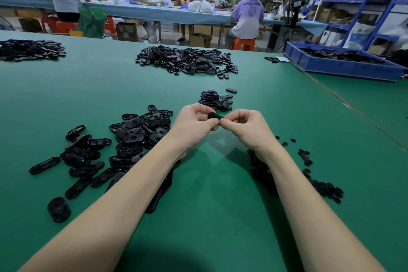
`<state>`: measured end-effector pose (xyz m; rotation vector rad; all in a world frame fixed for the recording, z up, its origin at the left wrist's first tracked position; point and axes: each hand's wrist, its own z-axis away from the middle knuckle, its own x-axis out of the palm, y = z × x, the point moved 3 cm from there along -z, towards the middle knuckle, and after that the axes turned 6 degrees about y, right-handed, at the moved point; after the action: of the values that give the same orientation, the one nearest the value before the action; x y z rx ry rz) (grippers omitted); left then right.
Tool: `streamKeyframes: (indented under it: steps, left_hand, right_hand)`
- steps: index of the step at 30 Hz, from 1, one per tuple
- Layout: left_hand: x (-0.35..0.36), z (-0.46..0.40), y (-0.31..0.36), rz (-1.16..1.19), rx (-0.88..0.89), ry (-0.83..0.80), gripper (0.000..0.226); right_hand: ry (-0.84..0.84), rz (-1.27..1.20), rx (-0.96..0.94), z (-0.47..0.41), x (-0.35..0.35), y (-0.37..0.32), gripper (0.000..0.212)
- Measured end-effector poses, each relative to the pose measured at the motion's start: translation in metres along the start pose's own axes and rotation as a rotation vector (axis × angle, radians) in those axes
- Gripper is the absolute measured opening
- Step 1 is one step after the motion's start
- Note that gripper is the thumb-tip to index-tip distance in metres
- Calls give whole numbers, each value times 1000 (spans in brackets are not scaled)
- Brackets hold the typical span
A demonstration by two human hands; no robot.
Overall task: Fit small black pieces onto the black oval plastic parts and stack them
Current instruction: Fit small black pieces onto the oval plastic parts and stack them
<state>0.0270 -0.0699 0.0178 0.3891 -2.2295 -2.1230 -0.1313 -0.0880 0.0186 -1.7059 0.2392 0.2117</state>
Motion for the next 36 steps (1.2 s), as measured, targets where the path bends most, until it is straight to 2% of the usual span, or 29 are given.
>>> streamKeyframes:
  steps: [5,10,12,14,18,23,30,36]
  left_hand:
    - [-1,-1,-1,-53,14,10,19]
    - [-10,-2,3,41,105,-121,26]
    - [-15,-3,3,-30,153,-145,25]
    - [-20,-5,2,-190,207,-118,21]
    - [-30,-10,-2,-448,310,9,18]
    - [-32,-21,-7,-569,325,138,18]
    - [2,-53,8,-676,327,207,18]
    - [37,-93,21,-863,307,214,17]
  right_hand:
    - [16,24,-25,1,3,0,21]
    - [-36,-82,22,-1,-3,-1,15]
    - [-37,-108,81,-1,-5,0,8]
    - [-14,-165,153,-1,-1,1,6]
    - [105,-229,260,0,23,4,20]
    - [302,38,26,15,48,15,22]
    - [447,-98,54,12,42,22,37]
    - [463,-115,86,11,44,22,44]
